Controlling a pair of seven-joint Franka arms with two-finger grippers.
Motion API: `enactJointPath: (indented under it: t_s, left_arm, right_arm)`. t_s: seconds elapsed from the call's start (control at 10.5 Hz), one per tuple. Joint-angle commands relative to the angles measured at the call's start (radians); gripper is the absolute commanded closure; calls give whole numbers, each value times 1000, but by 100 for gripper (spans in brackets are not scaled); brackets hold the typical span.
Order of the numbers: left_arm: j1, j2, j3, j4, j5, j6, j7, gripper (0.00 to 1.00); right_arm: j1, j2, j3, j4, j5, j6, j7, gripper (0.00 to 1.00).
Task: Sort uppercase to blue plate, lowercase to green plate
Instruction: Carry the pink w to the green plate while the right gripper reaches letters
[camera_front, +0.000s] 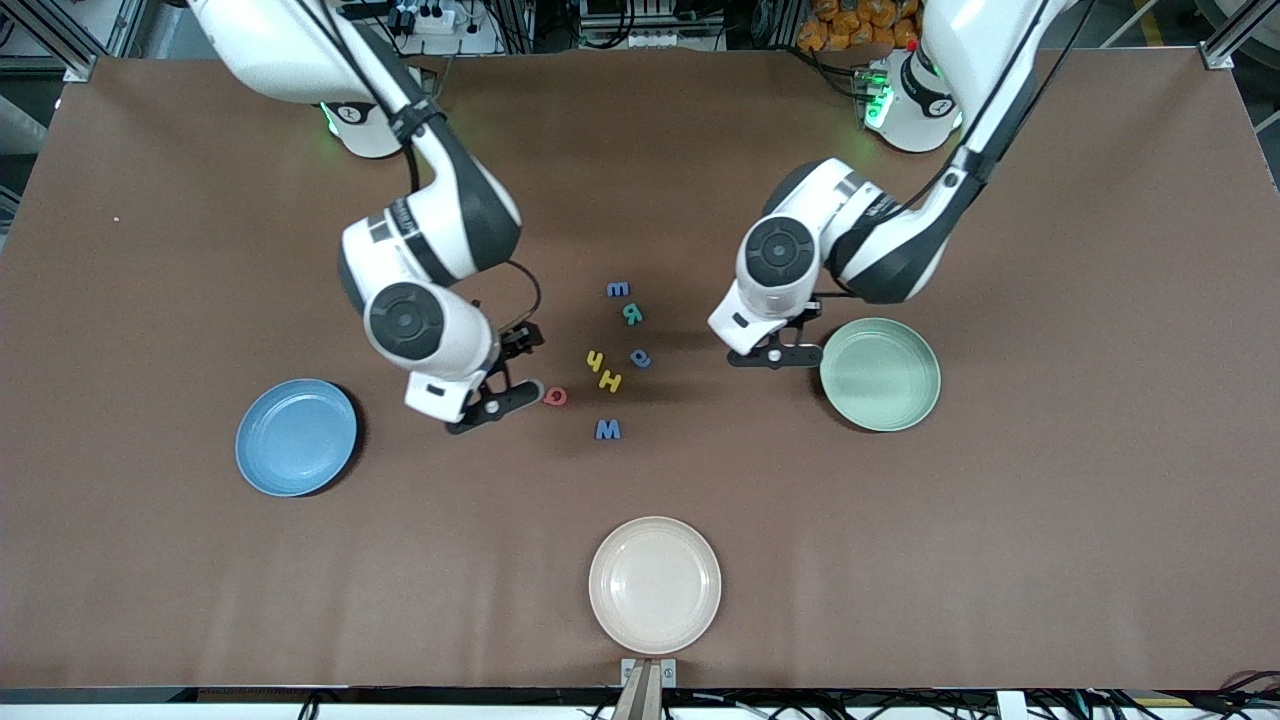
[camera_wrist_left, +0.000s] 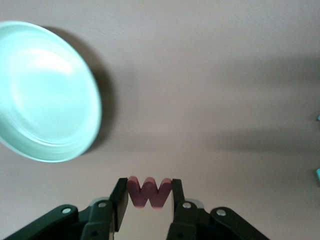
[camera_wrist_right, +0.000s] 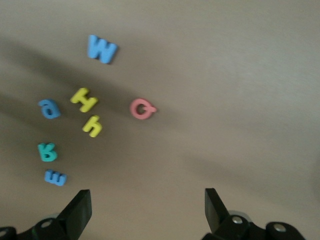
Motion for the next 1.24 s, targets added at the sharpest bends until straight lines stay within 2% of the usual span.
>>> enactJointPath:
  t_s: [0.0, 0.19, 0.48, 0.57, 0.76, 0.95, 1.14]
  left_arm:
    - [80, -102, -5, -58, -31, -60, 110, 77]
    - [186, -185, -5, -121, -31, -63, 215, 77]
    - [320, -177, -4, -134, -31, -33, 326, 77]
    - [350, -170, -4, -146, -29, 19, 326, 77]
    - [364, -130, -4, -192, -31, 179, 325, 77]
    - [378, -96, -2, -248, -31, 327, 316, 77]
    - [374, -55, -1, -267, -28, 369, 297, 77]
  right_arm:
    - [58, -10, -7, -21, 20, 49, 35, 0]
    - [122, -10, -7, -75, 20, 150, 59, 0]
    - [214, -3, -9, -178, 20, 342, 72, 0]
    - [238, 19, -9, -185, 20, 374, 71, 0]
    - [287, 63, -10, -186, 19, 400, 75, 0]
    - [324, 97, -10, -223, 17, 481, 133, 0]
    - [339, 111, -10, -260, 10, 531, 134, 0]
